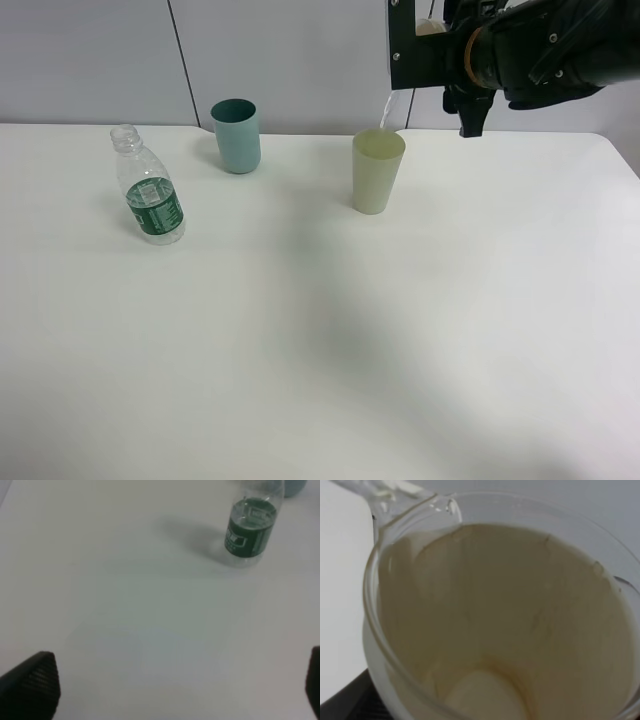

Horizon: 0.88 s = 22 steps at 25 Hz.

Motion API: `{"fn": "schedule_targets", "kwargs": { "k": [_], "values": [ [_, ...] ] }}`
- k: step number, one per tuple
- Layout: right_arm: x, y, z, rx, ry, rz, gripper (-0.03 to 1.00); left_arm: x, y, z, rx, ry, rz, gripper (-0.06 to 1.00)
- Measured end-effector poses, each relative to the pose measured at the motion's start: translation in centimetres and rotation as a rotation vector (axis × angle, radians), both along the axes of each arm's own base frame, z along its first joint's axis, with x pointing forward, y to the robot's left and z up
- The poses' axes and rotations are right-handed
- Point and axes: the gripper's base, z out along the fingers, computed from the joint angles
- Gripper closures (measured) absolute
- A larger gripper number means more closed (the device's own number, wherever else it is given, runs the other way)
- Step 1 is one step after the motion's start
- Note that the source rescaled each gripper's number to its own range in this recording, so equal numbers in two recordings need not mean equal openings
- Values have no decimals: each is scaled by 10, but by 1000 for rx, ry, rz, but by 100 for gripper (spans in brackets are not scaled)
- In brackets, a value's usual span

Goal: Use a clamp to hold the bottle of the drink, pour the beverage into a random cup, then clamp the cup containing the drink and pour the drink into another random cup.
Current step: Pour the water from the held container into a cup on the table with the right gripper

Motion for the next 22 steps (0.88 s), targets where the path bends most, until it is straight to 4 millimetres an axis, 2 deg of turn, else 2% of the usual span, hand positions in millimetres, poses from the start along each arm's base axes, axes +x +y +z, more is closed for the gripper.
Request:
{"fn": "schedule_targets", "kwargs": {
  "k": [8,22],
  "values": [
    [0,0,0,-8,0,3,97,0,0,0,0,0,0,-6],
    [0,0,0,-156,4,66,97,0,0,0,0,1,0,-6]
  ]
}}
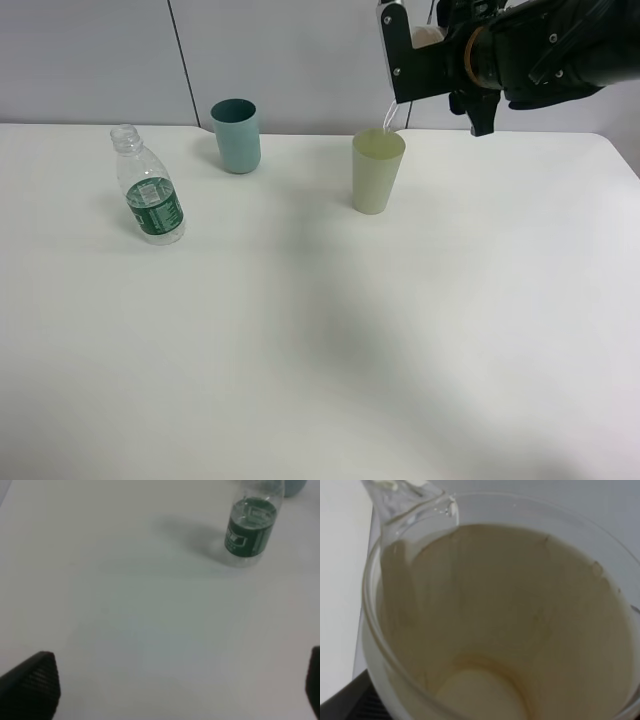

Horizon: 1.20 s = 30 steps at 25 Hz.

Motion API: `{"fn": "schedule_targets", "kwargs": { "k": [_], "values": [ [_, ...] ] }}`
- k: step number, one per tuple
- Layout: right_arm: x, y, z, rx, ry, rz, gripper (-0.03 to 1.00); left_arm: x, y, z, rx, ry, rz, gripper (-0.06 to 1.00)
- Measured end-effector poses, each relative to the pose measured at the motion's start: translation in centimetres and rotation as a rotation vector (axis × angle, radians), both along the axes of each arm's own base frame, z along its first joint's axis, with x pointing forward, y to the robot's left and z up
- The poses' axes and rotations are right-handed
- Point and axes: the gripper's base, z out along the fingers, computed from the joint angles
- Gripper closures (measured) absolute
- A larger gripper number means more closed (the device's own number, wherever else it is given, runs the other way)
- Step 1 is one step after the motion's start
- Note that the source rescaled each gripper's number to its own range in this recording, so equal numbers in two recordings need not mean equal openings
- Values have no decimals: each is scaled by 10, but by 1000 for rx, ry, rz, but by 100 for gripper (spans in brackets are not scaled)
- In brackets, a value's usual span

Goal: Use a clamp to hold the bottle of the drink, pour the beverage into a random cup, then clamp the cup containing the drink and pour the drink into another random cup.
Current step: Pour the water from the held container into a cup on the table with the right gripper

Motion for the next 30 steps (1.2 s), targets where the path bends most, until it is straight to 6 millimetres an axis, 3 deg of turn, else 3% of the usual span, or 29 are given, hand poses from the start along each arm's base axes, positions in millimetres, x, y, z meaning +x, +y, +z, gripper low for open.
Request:
{"fn": "schedule_targets", "kwargs": {
  "k": [10,30],
  "values": [
    [0,1,0,-111,8,62,97,0,0,0,0,0,0,-6],
    [-1,5,-2,-113,20,103,97,0,0,0,0,0,0,-6]
  ]
}}
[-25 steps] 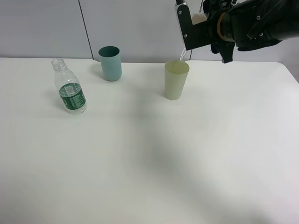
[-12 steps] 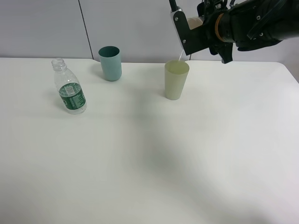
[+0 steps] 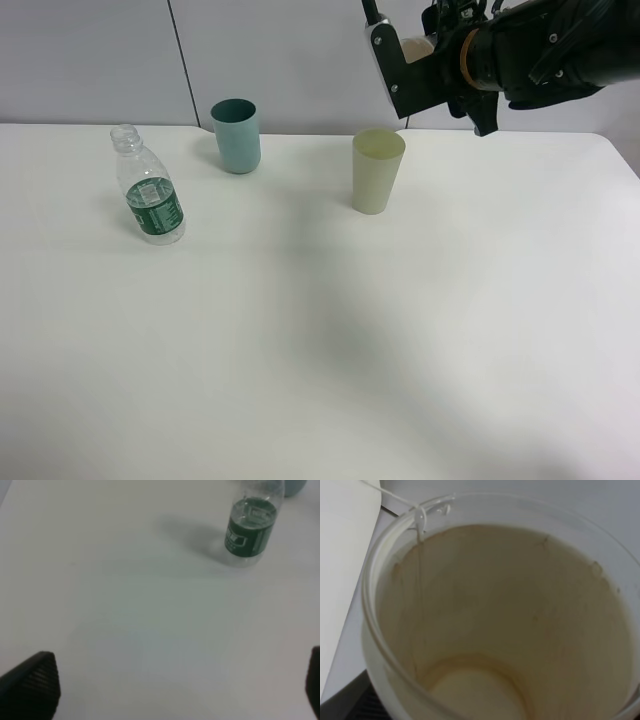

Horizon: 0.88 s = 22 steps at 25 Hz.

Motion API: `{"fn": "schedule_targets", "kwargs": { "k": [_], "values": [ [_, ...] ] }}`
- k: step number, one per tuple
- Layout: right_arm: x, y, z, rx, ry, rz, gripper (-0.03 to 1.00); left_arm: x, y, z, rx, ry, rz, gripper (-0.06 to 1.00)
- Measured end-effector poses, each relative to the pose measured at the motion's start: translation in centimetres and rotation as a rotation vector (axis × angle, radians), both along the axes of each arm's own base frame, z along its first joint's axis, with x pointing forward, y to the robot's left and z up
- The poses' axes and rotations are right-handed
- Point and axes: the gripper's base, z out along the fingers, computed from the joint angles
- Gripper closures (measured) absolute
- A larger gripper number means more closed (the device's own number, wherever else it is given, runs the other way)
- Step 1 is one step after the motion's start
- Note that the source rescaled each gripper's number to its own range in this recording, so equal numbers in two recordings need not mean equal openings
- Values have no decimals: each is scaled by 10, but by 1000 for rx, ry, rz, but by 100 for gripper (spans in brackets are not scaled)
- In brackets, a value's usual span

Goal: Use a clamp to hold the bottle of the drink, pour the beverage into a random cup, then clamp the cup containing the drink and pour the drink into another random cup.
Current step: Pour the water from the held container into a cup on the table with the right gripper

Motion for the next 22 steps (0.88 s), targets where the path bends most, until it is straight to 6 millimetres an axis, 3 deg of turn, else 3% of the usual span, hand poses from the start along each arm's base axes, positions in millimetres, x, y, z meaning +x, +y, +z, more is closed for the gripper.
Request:
{"fn": "schedule_targets", "kwargs": {
  "k": [14,18,22],
  "values": [
    [0,-2,1,-137,-13,31,97,0,0,0,0,0,0,-6],
    [0,-2,1,-11,-11,-23,97,0,0,0,0,0,0,-6],
    [0,-2,-1,269,12,-143,97,0,0,0,0,0,0,-6]
  ]
}}
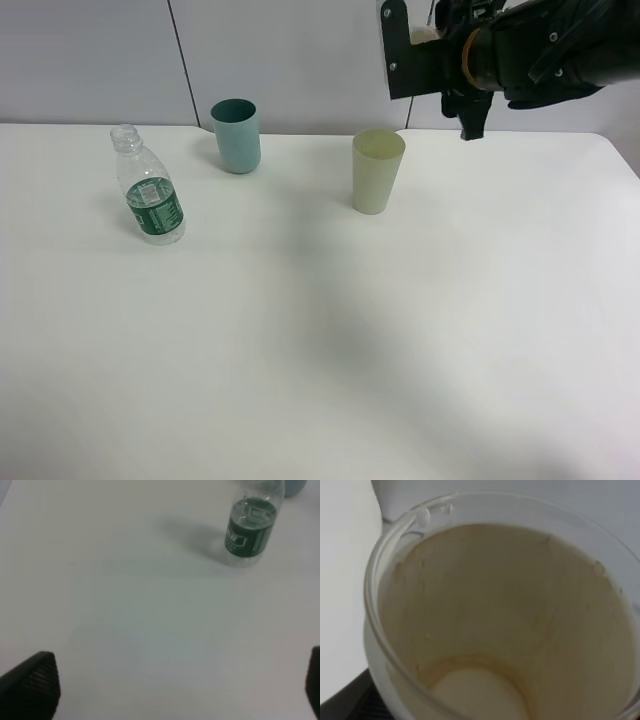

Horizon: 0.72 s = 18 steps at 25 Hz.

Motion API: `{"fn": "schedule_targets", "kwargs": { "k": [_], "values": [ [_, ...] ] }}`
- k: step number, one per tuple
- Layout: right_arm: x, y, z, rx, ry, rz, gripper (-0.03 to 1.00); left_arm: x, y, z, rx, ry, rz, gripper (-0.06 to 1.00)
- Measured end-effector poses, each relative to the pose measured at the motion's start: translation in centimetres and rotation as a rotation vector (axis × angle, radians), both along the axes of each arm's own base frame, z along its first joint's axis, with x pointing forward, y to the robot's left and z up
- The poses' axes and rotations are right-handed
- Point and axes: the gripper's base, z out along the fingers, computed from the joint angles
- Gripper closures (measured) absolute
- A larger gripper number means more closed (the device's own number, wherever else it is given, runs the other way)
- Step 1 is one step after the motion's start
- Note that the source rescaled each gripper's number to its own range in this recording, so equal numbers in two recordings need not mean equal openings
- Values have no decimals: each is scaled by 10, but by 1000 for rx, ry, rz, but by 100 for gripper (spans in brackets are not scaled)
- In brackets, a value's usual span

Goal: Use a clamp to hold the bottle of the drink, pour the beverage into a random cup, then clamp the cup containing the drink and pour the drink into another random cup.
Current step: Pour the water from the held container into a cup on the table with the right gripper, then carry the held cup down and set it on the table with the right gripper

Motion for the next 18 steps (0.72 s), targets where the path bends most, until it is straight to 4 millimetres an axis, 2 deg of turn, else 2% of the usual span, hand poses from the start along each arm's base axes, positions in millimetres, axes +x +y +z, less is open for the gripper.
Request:
{"fn": "schedule_targets", "kwargs": {
  "k": [4,7,18],
  "values": [
    [-1,2,-3,344,37,-144,97,0,0,0,0,0,0,-6],
    [-6,10,1,529,56,-178,97,0,0,0,0,0,0,-6],
    [-57,62,44,895,194,14,97,0,0,0,0,-1,0,-6]
  ]
}}
